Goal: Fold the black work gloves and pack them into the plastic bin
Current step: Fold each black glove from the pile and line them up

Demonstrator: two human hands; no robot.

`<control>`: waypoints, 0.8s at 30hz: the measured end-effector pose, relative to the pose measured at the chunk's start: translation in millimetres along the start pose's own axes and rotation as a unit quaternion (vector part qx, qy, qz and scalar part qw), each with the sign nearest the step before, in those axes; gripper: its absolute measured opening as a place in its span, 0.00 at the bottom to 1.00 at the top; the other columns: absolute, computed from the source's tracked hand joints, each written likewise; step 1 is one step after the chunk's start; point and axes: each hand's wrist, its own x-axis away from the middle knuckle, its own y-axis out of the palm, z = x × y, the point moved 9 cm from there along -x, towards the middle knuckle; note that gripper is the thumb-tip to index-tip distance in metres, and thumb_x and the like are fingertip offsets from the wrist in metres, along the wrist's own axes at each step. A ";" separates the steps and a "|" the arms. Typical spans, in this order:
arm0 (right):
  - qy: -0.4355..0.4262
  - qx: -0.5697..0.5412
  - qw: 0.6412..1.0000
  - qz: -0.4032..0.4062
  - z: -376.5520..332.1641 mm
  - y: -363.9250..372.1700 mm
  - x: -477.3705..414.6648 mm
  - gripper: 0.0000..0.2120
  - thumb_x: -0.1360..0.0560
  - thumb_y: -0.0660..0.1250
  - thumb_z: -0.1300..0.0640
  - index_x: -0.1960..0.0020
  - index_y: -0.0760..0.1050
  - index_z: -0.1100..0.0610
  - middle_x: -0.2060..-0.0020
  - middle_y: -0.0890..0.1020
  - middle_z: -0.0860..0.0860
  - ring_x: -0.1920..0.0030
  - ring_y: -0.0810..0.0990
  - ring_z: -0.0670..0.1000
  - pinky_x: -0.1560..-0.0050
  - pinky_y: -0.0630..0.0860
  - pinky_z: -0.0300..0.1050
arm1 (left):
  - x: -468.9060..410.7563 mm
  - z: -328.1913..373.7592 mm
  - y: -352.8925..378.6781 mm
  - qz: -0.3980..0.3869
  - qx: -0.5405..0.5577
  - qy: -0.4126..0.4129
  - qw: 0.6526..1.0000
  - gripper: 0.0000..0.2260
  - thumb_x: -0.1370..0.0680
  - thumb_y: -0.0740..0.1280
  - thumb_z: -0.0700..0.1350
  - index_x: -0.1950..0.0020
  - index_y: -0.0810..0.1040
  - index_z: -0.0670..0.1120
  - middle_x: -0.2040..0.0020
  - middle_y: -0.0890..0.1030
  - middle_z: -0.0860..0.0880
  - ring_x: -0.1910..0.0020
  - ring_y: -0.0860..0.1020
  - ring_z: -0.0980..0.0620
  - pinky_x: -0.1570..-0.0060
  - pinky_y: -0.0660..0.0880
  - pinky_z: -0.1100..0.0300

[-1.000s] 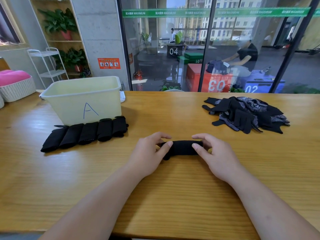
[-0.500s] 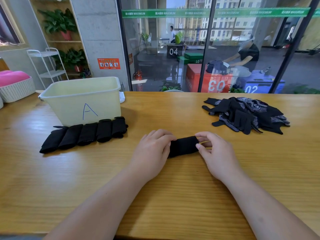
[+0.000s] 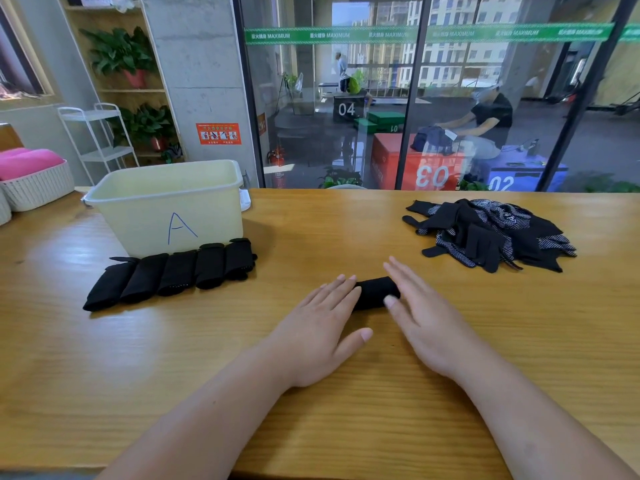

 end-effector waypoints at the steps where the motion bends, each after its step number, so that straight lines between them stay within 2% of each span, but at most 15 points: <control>1: -0.007 0.042 0.997 -0.064 -3.4 13.2 1.7 0.31 0.13 0.52 0.39 0.13 0.45 0.43 0.15 0.42 0.36 0.17 0.41 0.37 0.17 0.48 0.42 | 0.5 0.1 2.7 -0.012 0.006 -0.001 1.000 0.36 0.13 0.48 0.67 0.12 0.47 0.48 0.12 0.43 0.52 0.15 0.37 0.59 0.16 0.41 0.57; 2: -0.008 0.088 0.990 -0.114 -3.6 25.1 3.8 0.34 0.14 0.49 0.36 0.14 0.39 0.44 0.16 0.36 0.37 0.18 0.36 0.37 0.16 0.44 0.44 | 1.1 -0.2 4.8 -0.023 0.014 -0.004 1.000 0.36 0.13 0.48 0.67 0.12 0.45 0.48 0.12 0.41 0.53 0.16 0.36 0.60 0.16 0.42 0.57; 4: -0.004 0.157 0.975 -0.155 -1.1 37.3 5.9 0.37 0.15 0.44 0.32 0.15 0.32 0.46 0.18 0.30 0.41 0.18 0.32 0.40 0.15 0.41 0.47 | 2.1 -1.2 8.4 -0.044 0.032 -0.009 0.999 0.36 0.13 0.48 0.68 0.12 0.43 0.49 0.13 0.38 0.54 0.17 0.34 0.61 0.16 0.42 0.56; 7: 0.004 0.196 0.967 -0.164 1.7 41.2 5.0 0.39 0.17 0.42 0.30 0.16 0.29 0.48 0.19 0.28 0.43 0.18 0.30 0.42 0.15 0.39 0.50 | 1.3 -0.7 9.6 -0.058 0.038 -0.008 0.998 0.36 0.13 0.47 0.67 0.12 0.41 0.49 0.13 0.37 0.54 0.17 0.33 0.61 0.16 0.41 0.56; 10: 0.008 0.193 0.968 -0.161 3.7 43.0 5.3 0.38 0.16 0.42 0.32 0.16 0.29 0.48 0.19 0.28 0.43 0.18 0.30 0.43 0.15 0.39 0.50 | 0.1 0.3 11.2 -0.063 0.035 -0.005 0.997 0.36 0.13 0.47 0.67 0.12 0.41 0.48 0.13 0.36 0.53 0.17 0.34 0.60 0.16 0.40 0.57; 13: 0.002 0.144 0.983 -0.115 1.4 34.8 2.9 0.33 0.13 0.46 0.39 0.14 0.38 0.46 0.16 0.36 0.41 0.17 0.34 0.41 0.15 0.41 0.48 | -0.4 -5.5 10.5 -0.044 0.055 -0.006 0.997 0.35 0.13 0.47 0.66 0.12 0.45 0.49 0.13 0.40 0.54 0.16 0.36 0.61 0.15 0.43 0.56; 17: -0.025 0.090 0.994 -0.050 3.7 17.6 -2.7 0.25 0.11 0.51 0.47 0.15 0.57 0.43 0.16 0.55 0.39 0.16 0.46 0.40 0.16 0.49 0.47 | -1.4 -15.5 -0.7 0.013 0.096 -0.012 0.995 0.29 0.12 0.52 0.61 0.13 0.59 0.49 0.13 0.54 0.54 0.15 0.48 0.59 0.16 0.49 0.58; 19: -0.036 0.074 0.996 -0.029 3.1 14.0 -3.8 0.23 0.12 0.53 0.49 0.18 0.65 0.42 0.19 0.64 0.38 0.17 0.54 0.40 0.17 0.57 0.49 | -0.5 -19.5 -7.0 0.038 0.097 -0.015 0.994 0.27 0.12 0.53 0.60 0.16 0.65 0.49 0.15 0.61 0.53 0.16 0.55 0.57 0.18 0.55 0.57; 21: -0.046 0.069 0.997 -0.006 -1.5 10.6 -3.6 0.20 0.13 0.54 0.50 0.22 0.71 0.41 0.26 0.71 0.37 0.23 0.62 0.40 0.23 0.65 0.49 | 0.8 -24.6 -12.7 0.063 0.093 -0.021 0.993 0.25 0.12 0.54 0.59 0.19 0.71 0.50 0.19 0.67 0.54 0.20 0.62 0.55 0.21 0.63 0.54; 24: -0.056 0.056 0.997 0.006 -10.2 8.7 -3.1 0.18 0.14 0.58 0.52 0.29 0.78 0.39 0.37 0.75 0.34 0.33 0.68 0.38 0.33 0.71 0.44 | 3.2 -35.6 -20.0 0.094 0.076 -0.046 0.992 0.21 0.13 0.57 0.58 0.25 0.77 0.52 0.28 0.73 0.58 0.28 0.68 0.56 0.28 0.70 0.53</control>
